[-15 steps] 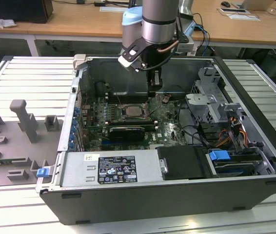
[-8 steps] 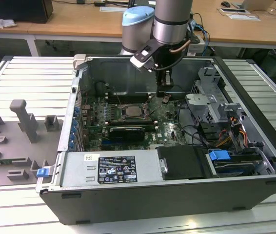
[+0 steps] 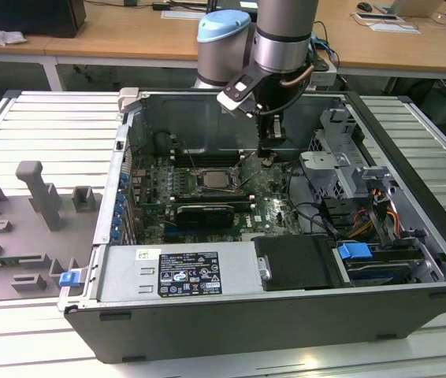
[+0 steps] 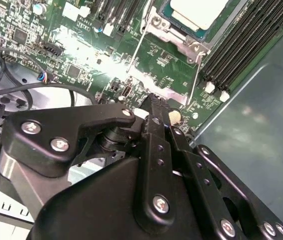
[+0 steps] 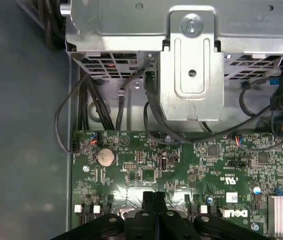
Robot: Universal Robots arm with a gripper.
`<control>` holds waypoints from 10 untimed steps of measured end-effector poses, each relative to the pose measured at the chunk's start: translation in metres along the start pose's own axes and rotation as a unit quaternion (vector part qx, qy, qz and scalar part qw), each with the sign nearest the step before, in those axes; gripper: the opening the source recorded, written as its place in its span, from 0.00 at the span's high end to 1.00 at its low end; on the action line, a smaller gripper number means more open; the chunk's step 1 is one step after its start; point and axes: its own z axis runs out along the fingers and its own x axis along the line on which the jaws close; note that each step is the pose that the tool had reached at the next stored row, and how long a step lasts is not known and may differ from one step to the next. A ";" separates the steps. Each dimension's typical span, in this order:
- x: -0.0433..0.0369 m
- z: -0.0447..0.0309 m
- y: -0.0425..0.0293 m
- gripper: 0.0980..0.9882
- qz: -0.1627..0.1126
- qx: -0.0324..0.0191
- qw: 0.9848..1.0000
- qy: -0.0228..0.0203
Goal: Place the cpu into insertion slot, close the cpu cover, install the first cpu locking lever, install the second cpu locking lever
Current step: 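Close the cpu cover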
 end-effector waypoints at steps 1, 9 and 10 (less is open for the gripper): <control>0.0001 0.0012 0.0028 0.99 0.000 0.000 1.000 0.000; -0.0001 0.0155 0.0055 0.99 -0.002 0.001 1.000 0.000; -0.0001 0.0155 0.0044 0.99 -0.002 0.001 1.000 0.000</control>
